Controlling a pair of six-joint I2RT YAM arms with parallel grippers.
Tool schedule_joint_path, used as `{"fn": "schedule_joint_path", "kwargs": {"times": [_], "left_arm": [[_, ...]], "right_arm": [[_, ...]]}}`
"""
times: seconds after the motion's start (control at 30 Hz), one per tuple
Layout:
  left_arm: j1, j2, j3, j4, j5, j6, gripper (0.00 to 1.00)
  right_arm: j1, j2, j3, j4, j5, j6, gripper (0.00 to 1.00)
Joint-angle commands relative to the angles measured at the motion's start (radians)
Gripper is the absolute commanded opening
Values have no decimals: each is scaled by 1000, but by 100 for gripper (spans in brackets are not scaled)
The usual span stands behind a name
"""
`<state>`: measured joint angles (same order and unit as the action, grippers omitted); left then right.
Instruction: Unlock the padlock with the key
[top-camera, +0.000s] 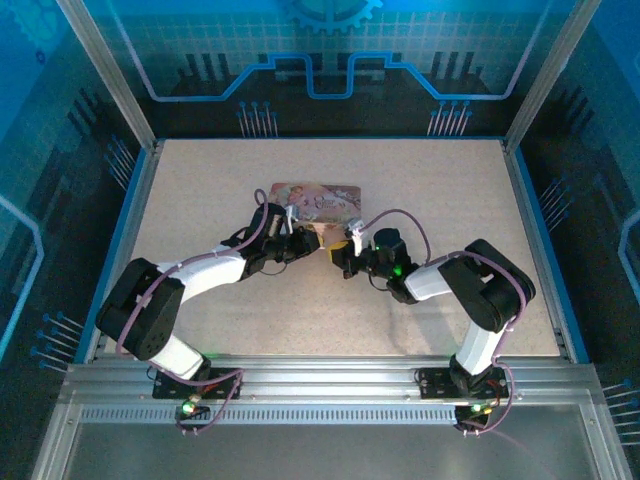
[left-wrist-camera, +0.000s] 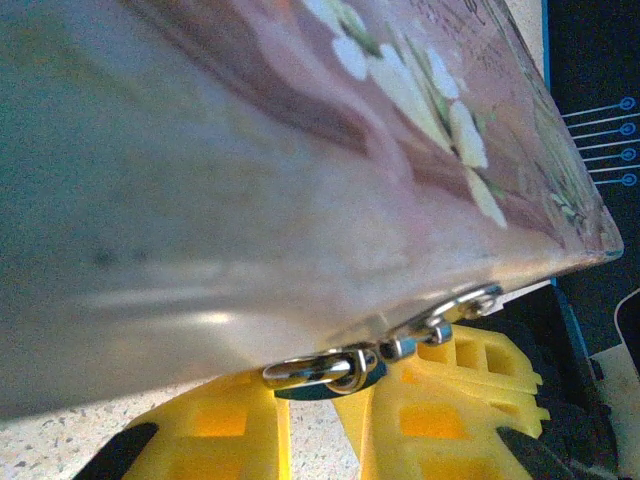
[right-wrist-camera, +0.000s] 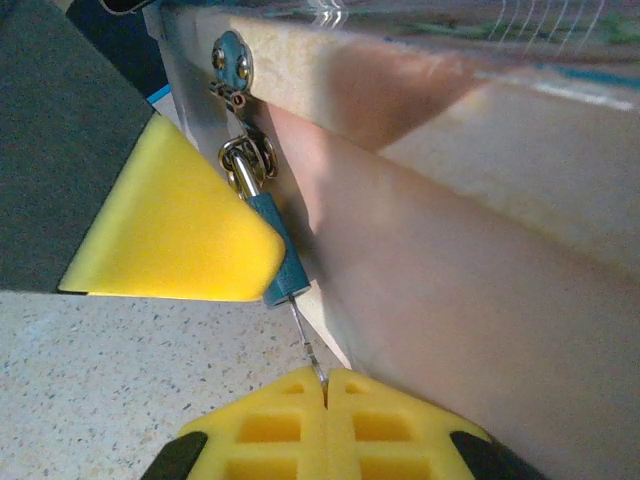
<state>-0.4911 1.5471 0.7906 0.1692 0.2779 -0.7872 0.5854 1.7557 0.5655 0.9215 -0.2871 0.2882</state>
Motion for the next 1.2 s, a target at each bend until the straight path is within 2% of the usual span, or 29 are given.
{"fn": "schedule_joint_path", "kwargs": {"times": [0.0, 0.33, 0.67, 1.17], "left_arm": [[-23, -8, 25, 12, 100, 11, 6], [-17, -5, 17, 25, 104, 6, 6], [-17, -8, 18, 29, 122, 12, 6], [-18, 0, 27, 15, 140, 29, 6]], "right_arm": [[-19, -43, 1, 83, 11, 13, 0], [-21, -82, -37, 66, 19, 9, 0], [8, -49, 33, 13, 19, -20, 0], [-6, -39, 95, -4, 6, -22, 0]]}}
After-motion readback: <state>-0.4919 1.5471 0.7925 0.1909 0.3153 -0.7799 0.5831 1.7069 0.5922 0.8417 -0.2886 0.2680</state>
